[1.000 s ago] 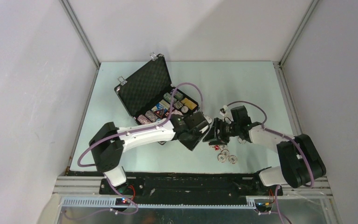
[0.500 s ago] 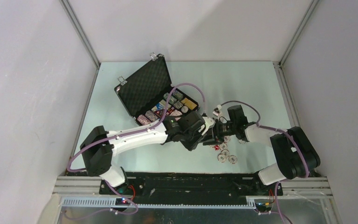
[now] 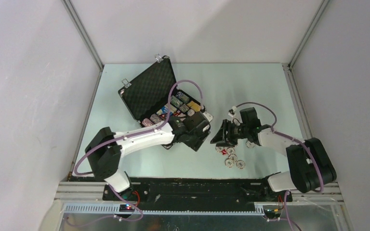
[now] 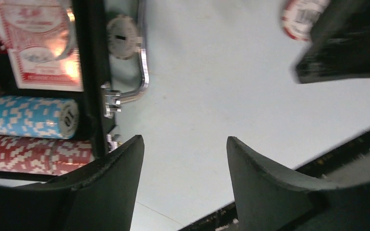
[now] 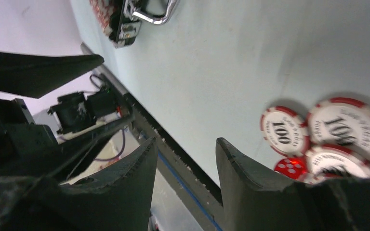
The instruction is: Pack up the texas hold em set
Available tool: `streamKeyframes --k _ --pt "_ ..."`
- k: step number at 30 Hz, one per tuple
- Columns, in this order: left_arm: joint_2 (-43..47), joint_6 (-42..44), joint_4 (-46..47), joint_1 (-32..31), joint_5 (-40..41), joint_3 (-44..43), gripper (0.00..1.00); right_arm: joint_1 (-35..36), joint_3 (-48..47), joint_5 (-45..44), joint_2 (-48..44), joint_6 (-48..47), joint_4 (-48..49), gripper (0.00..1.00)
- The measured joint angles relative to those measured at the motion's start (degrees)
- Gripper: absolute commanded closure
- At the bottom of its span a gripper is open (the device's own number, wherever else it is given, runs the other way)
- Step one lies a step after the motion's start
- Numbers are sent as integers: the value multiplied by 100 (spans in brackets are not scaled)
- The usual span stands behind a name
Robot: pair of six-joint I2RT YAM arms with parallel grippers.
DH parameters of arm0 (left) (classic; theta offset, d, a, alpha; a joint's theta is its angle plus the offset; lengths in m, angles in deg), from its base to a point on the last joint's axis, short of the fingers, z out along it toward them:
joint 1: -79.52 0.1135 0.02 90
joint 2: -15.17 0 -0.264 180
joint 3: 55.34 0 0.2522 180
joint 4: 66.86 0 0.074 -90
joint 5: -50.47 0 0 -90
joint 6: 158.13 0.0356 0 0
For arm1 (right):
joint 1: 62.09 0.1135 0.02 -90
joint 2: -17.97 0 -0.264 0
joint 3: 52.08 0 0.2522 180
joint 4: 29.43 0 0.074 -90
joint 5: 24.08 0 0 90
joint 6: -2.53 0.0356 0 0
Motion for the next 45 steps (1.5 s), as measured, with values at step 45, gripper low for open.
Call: streamKeyframes --k 45 --pt "-2457 688 271 308 1696 -1309 60 -487 50 -1764 -1779 -385 -1362 58"
